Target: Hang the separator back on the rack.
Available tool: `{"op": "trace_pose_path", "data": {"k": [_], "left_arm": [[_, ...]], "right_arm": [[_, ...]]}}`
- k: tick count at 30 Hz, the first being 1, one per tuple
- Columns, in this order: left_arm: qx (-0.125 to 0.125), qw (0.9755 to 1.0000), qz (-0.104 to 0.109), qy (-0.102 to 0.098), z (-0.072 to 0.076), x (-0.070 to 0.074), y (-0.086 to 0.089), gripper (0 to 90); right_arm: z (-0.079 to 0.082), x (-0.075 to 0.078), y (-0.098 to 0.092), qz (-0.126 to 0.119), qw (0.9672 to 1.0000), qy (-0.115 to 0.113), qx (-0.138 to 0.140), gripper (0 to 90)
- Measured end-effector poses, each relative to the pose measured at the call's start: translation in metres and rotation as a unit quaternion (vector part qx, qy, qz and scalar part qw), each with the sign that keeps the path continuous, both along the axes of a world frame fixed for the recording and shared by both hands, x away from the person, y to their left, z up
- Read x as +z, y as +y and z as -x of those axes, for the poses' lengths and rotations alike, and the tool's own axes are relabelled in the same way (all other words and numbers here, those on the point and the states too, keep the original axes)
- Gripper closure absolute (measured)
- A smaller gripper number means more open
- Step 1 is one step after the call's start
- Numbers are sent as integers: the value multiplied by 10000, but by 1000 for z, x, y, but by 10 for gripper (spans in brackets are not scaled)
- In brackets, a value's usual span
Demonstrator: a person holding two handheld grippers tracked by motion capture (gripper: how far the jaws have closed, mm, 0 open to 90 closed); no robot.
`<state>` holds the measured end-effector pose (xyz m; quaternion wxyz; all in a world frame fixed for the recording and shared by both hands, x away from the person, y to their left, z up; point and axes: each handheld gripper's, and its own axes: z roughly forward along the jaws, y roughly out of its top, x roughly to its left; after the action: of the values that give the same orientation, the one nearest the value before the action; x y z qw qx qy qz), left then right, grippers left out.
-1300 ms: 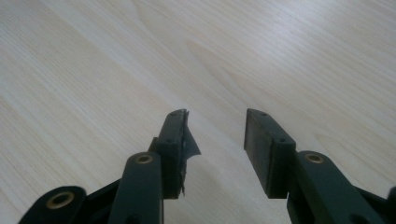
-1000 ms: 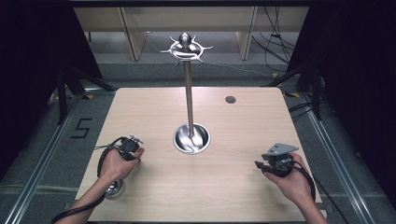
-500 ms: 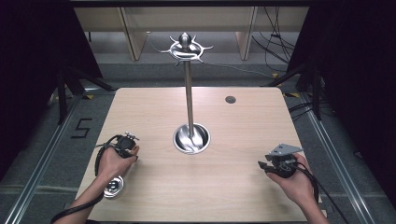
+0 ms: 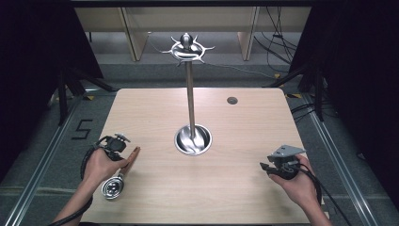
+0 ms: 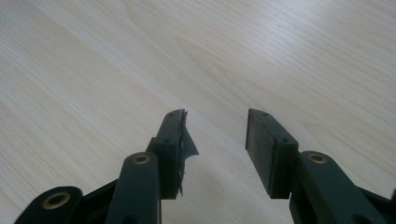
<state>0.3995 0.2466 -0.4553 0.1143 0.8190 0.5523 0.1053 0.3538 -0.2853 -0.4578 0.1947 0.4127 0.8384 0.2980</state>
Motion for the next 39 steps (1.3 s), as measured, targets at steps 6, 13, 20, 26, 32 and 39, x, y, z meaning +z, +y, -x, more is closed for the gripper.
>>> {"op": "trace_pose_path", "data": {"k": [6,13,20,26,32,39], "left_arm": [[-173,9983,-174,537,-5,-3,5,580],[-82,9961,-98,878,-6,-15,6,586],[45,9947,-82,1021,-10,-21,5,624],[12,9930,-158,1171,-13,-25,6,655],[38,9934,-104,1145,-12,-24,6,680],[110,9982,392,436,-1,-18,12,683]], "right_arm": [[0,-1,0,-4,9999,-101,36,581],[0,0,2,66,9999,-81,112,575],[0,-2,4,-42,10000,-54,38,569],[-1,-2,3,52,9999,-53,136,562],[1,-5,8,-203,9997,14,-111,559],[1,-4,6,-103,9999,-40,15,556]]}}
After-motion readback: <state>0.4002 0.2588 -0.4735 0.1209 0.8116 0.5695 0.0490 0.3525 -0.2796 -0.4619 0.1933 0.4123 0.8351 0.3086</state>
